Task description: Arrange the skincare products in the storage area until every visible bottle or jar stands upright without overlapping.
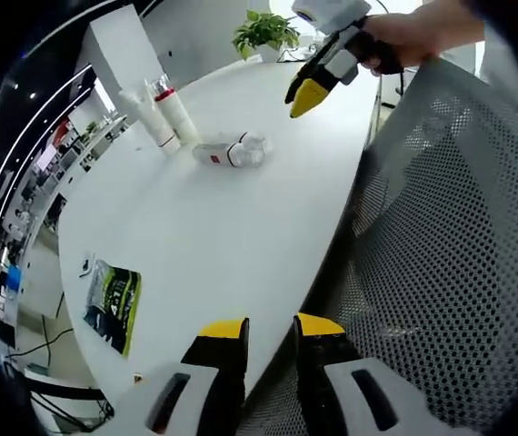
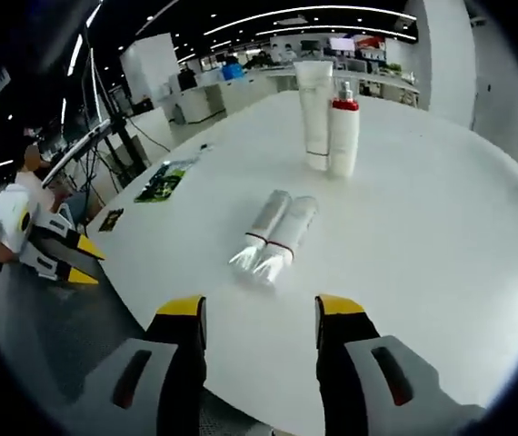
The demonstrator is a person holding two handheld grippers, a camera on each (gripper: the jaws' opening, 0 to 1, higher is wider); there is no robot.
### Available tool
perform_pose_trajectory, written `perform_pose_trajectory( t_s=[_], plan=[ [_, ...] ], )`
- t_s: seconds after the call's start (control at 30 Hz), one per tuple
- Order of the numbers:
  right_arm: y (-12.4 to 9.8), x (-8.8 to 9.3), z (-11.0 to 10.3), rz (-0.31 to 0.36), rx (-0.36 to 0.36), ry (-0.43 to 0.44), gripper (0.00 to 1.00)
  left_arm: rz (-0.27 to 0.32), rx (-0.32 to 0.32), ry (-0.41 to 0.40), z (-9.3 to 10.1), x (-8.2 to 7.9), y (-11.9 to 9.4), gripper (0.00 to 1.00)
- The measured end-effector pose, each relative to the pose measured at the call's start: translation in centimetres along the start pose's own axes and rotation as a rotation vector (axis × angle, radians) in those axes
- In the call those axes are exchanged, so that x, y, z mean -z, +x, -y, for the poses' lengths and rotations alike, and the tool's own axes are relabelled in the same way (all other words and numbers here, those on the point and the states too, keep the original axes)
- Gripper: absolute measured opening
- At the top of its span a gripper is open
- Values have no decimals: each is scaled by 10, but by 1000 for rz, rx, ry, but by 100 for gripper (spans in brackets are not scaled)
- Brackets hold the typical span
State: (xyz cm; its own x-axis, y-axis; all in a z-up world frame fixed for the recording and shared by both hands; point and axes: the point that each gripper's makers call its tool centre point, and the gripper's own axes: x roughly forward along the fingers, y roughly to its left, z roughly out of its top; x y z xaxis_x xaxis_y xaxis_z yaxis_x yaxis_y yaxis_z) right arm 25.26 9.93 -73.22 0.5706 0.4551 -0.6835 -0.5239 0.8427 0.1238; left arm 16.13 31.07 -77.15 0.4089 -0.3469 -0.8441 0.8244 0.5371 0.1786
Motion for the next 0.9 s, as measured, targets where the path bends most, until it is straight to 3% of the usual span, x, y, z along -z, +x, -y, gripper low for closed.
perform_pose_trajectory(
  t_s=[0.13, 0.3, 0.77, 0.9],
  plan=[
    [8, -1, 2, -23, 14, -8, 43, 13, -20, 4, -4, -2, -2, 20],
    [18, -1, 14, -50, 87, 70, 33, 32, -44, 2, -9, -5, -4, 20],
    [60, -3, 22, -162, 77, 115, 28, 47, -61, 13, -11, -9, -5, 20],
    [64, 2, 25, -201, 75, 76, 25, 46, -69, 8, -13, -10, -5, 20]
  ],
)
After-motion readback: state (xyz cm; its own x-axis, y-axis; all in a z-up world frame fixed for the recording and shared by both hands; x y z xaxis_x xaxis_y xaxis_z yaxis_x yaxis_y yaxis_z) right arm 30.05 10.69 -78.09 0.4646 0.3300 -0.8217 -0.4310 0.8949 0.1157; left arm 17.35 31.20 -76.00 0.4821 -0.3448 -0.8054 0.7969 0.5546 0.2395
